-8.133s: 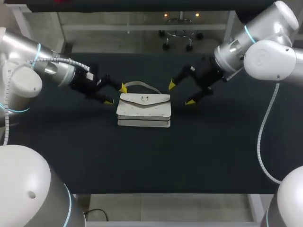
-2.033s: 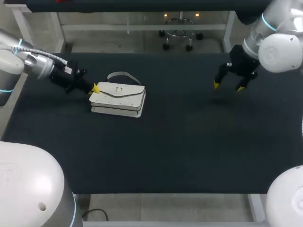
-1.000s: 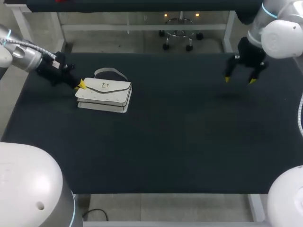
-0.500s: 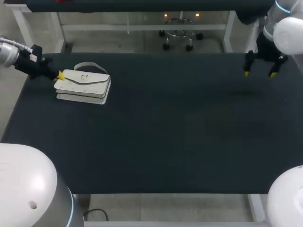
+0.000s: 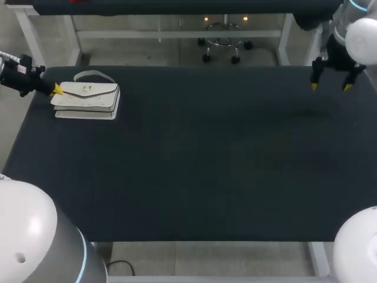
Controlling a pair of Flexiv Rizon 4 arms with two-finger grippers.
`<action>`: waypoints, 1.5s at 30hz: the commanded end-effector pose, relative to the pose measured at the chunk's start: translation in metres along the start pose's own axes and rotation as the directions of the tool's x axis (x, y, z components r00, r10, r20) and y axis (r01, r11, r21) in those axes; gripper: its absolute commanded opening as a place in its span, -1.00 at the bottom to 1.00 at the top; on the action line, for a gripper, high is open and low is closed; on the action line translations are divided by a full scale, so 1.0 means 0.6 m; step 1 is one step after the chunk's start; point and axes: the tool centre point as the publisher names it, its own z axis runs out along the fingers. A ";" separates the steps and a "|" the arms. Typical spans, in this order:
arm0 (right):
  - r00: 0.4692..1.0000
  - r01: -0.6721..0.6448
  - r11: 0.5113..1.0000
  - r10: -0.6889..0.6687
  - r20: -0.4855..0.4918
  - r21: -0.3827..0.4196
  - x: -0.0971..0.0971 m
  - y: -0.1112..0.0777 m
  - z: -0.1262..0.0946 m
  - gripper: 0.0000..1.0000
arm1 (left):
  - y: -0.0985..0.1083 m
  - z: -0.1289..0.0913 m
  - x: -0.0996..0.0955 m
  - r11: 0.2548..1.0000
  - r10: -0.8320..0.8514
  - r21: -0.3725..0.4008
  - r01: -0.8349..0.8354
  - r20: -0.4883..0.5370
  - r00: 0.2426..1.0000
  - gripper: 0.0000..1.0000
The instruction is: Pick up the bag, open it, inspect its contents, close it, and place it on the opposite side
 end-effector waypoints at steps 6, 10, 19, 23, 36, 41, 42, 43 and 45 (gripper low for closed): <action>1.000 0.000 1.000 0.000 0.013 -0.018 -0.017 0.007 -0.022 1.00 | -0.022 -0.027 -0.033 1.000 -0.013 0.000 0.013 -0.002 1.000 -1.00; 1.000 -0.003 1.000 0.004 0.028 -0.026 -0.024 0.011 -0.027 1.00 | -0.030 -0.040 -0.038 1.000 -0.015 0.003 0.015 0.009 1.000 -1.00; 0.998 0.009 1.000 -0.007 0.058 -0.027 -0.031 0.017 -0.029 1.00 | -0.042 -0.051 -0.048 1.000 -0.008 -0.008 0.008 0.018 1.000 -1.00; 0.998 0.008 0.999 -0.006 0.062 -0.034 -0.031 0.021 -0.033 1.00 | -0.051 -0.053 -0.057 1.000 -0.008 -0.008 0.008 0.030 1.000 -1.00; 0.998 0.010 0.999 -0.008 0.069 -0.036 -0.031 0.027 -0.036 1.00 | -0.043 -0.055 -0.074 0.999 -0.032 0.006 0.032 0.005 0.999 -0.08; 0.998 0.013 0.999 -0.011 0.063 -0.035 -0.029 0.027 -0.034 1.00 | -0.034 -0.065 -0.058 0.999 -0.023 0.025 0.023 0.011 1.000 1.00; 0.998 0.013 0.999 -0.011 0.062 -0.035 -0.028 0.027 -0.034 1.00 | -0.031 -0.068 -0.054 0.999 -0.021 0.029 0.020 0.012 1.000 1.00; 0.998 0.015 0.999 -0.013 0.060 -0.034 -0.028 0.026 -0.034 1.00 | -0.026 -0.073 -0.048 0.999 -0.013 0.035 0.012 0.018 1.000 1.00; 0.998 0.019 0.999 -0.017 0.059 -0.036 -0.027 0.025 -0.035 1.00 | -0.017 -0.082 -0.037 0.999 -0.006 0.043 0.004 0.034 0.999 1.00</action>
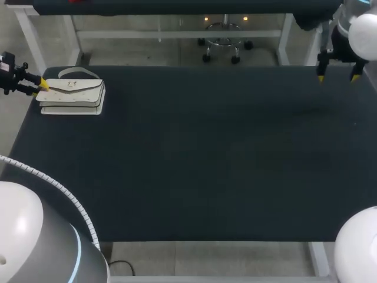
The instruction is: Pick up the bag, open it, inspect its contents, close it, and place it on the opposite side
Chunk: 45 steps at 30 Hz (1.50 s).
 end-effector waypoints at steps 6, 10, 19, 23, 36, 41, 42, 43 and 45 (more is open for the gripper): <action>1.000 0.010 1.000 -0.010 0.009 -0.011 0.001 -0.002 -0.004 1.00 | 0.045 -0.048 0.065 0.998 0.049 0.033 -0.054 0.117 0.992 1.00; 1.000 0.007 1.000 -0.006 0.016 -0.018 -0.002 -0.003 -0.007 1.00 | 0.064 -0.064 0.099 0.997 0.068 0.025 -0.074 0.206 0.976 1.00; 1.000 -0.008 1.000 0.008 0.002 -0.018 -0.003 -0.002 -0.014 1.00 | 0.107 -0.070 0.170 0.995 0.090 0.004 -0.102 0.426 0.900 1.00; 1.000 -0.014 1.000 0.014 -0.010 -0.011 -0.002 -0.003 -0.015 1.00 | 0.121 -0.071 0.191 0.994 0.093 0.008 -0.112 0.499 0.862 1.00; 1.000 -0.018 1.000 0.018 -0.015 -0.007 -0.001 -0.003 -0.017 1.00 | 0.148 -0.079 0.230 0.991 0.081 0.028 -0.129 0.643 0.762 1.00; 1.000 -0.018 1.000 0.018 -0.015 -0.007 -0.001 -0.003 -0.017 1.00 | 0.152 -0.081 0.236 0.990 0.070 0.042 -0.132 0.672 0.737 1.00; 1.000 -0.018 1.000 0.018 -0.015 -0.007 -0.001 -0.003 -0.017 1.00 | 0.153 -0.081 0.238 0.991 0.071 0.039 -0.131 0.669 0.740 1.00; 1.000 -0.018 1.000 0.018 -0.015 -0.007 -0.001 -0.003 -0.017 1.00 | 0.153 -0.081 0.238 0.991 0.071 0.039 -0.131 0.670 0.739 1.00; 1.000 -0.018 1.000 0.018 -0.015 -0.007 -0.001 -0.003 -0.017 1.00 | 0.153 -0.081 0.239 0.991 0.068 0.041 -0.128 0.670 0.739 1.00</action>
